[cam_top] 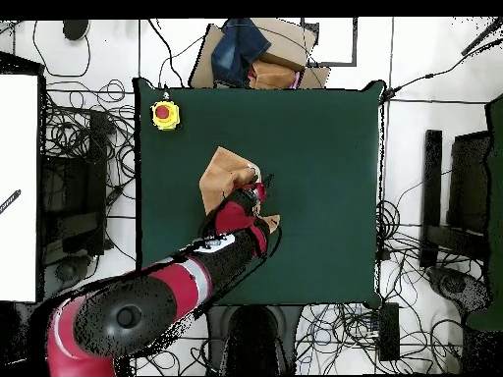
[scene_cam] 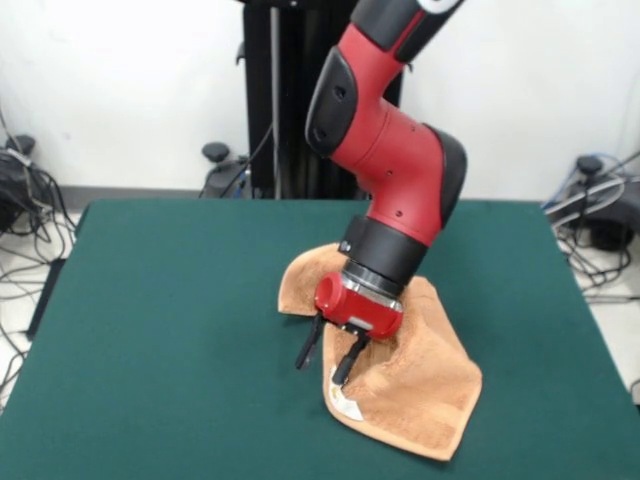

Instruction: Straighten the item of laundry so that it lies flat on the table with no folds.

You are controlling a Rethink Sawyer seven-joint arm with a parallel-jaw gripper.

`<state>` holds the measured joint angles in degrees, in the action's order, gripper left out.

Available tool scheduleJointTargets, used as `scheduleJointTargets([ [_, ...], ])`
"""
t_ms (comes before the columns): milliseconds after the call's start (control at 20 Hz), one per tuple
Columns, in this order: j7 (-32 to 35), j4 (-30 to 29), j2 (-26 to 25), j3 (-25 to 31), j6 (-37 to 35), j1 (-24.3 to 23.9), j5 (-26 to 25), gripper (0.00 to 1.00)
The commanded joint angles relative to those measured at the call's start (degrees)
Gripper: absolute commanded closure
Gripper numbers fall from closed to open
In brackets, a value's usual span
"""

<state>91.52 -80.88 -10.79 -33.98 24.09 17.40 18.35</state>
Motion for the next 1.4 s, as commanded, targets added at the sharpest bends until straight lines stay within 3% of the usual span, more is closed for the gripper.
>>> scheduleJointTargets([
  [50,8.3,1.0,-1.0,3.7,-2.2,-1.5,1.1,0.00],
  [450,8.3,0.0,0.3,3.9,-3.7,-1.2,0.6,0.00],
  [800,8.1,-4.1,8.8,7.1,-11.8,-2.2,-3.6,0.00],
  [1200,7.5,-3.9,8.4,6.5,-15.7,-1.3,-4.2,0.00],
  [1300,10.0,-4.2,8.2,10.5,-12.5,-4.3,-5.1,0.00],
  [1400,12.4,-5.3,9.9,18.8,-10.5,-11.0,-9.2,0.00],
])
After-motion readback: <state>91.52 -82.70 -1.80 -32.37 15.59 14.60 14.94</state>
